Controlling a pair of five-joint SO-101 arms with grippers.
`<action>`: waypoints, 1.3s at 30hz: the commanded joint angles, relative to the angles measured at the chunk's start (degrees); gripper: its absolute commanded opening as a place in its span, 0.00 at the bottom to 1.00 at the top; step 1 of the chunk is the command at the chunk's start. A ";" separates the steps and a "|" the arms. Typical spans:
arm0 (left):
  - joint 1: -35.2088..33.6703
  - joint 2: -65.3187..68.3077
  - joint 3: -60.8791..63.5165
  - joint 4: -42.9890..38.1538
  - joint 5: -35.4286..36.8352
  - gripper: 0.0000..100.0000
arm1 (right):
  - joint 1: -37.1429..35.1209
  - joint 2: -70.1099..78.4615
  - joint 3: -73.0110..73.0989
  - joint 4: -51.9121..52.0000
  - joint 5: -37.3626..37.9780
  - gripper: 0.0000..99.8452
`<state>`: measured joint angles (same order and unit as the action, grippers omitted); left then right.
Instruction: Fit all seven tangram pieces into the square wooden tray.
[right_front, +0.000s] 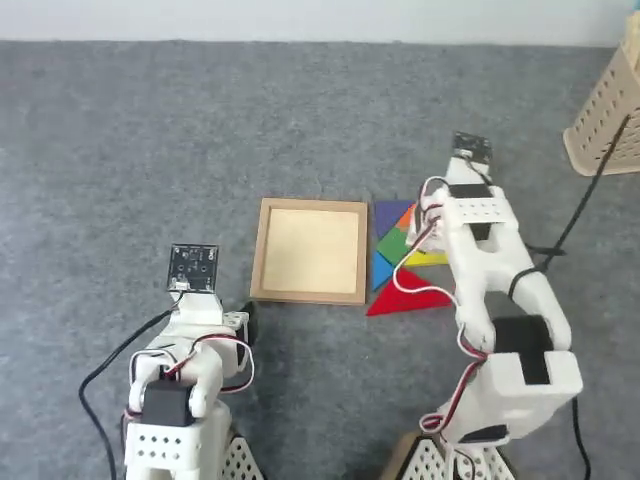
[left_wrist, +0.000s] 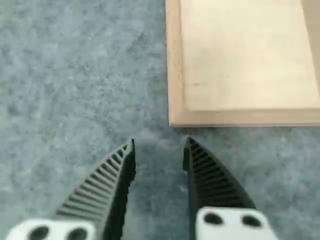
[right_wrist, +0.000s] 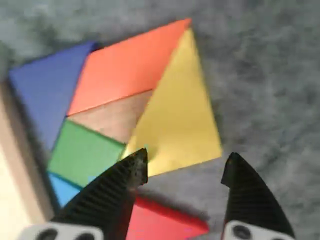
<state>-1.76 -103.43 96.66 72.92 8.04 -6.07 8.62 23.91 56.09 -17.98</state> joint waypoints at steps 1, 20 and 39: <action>-0.35 -1.14 -0.13 -0.35 0.44 0.15 | 3.56 -0.84 -3.25 -1.01 -0.70 0.25; -0.35 -1.14 -0.13 -0.35 0.44 0.15 | -3.21 0.22 -11.60 0.92 1.93 0.25; -0.35 -1.14 -0.13 -0.35 0.44 0.15 | 13.05 6.99 -11.69 11.21 7.82 0.25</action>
<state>-1.85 -103.43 96.66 72.92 8.04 2.20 18.11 13.80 65.41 -14.20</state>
